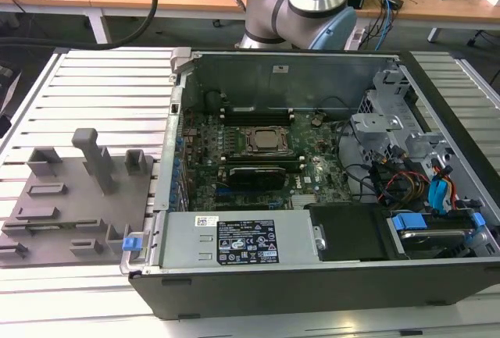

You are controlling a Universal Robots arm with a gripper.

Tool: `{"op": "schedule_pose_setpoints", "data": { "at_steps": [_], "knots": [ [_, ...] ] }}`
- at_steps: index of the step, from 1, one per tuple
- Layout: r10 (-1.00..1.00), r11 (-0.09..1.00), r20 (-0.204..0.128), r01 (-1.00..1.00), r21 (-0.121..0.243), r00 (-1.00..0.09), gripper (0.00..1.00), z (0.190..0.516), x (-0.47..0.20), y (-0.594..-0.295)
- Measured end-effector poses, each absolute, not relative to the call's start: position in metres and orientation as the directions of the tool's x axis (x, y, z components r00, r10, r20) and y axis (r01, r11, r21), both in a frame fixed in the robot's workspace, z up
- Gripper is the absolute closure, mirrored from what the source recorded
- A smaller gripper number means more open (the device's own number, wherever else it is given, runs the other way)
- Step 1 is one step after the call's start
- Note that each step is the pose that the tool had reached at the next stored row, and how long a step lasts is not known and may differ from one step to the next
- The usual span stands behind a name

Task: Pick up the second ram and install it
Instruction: 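Pick up the second ram and move it above second insertion slot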

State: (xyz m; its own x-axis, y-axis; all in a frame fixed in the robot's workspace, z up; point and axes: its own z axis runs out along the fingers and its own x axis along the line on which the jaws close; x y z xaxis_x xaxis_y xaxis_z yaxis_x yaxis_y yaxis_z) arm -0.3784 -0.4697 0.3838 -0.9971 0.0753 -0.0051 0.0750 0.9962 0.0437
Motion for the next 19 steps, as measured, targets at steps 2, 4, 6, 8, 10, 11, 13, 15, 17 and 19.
{"op": "schedule_pose_setpoints", "data": {
  "at_steps": [2, 4, 6, 8, 10, 11, 13, 15, 17, 19],
  "knots": [
    [0.074, 0.996, -0.005, 0.074, 0.044, -0.997, 0.89, 0.3838, -0.3784, -0.4698],
    [0.038, 0.998, -0.005, 0.038, 0.044, -0.999, 0.89, 0.3838, -0.3785, -0.4698],
    [-0.031, 0.999, -0.005, -0.031, 0.044, -1.000, 0.89, 0.3837, -0.3785, -0.4698],
    [-0.086, 0.995, -0.005, -0.086, 0.044, -0.996, 0.89, 0.3837, -0.3784, -0.4698],
    [-0.126, 0.991, -0.005, -0.126, 0.044, -0.992, 0.89, 0.3837, -0.3783, -0.4698],
    [-0.138, 0.989, -0.005, -0.138, 0.044, -0.990, 0.89, 0.3837, -0.3783, -0.4698],
    [-0.164, 0.985, -0.005, -0.164, 0.044, -0.986, 0.89, 0.3837, -0.3783, -0.4698],
    [-0.200, 0.979, -0.005, -0.200, 0.044, -0.980, 0.89, 0.3837, -0.3783, -0.4698],
    [-0.235, 0.971, -0.005, -0.235, 0.044, -0.972, 0.89, 0.3836, -0.3783, -0.4698],
    [-0.258, 0.965, -0.005, -0.258, 0.044, -0.966, 0.89, 0.3837, -0.3783, -0.4698]
  ]
}}
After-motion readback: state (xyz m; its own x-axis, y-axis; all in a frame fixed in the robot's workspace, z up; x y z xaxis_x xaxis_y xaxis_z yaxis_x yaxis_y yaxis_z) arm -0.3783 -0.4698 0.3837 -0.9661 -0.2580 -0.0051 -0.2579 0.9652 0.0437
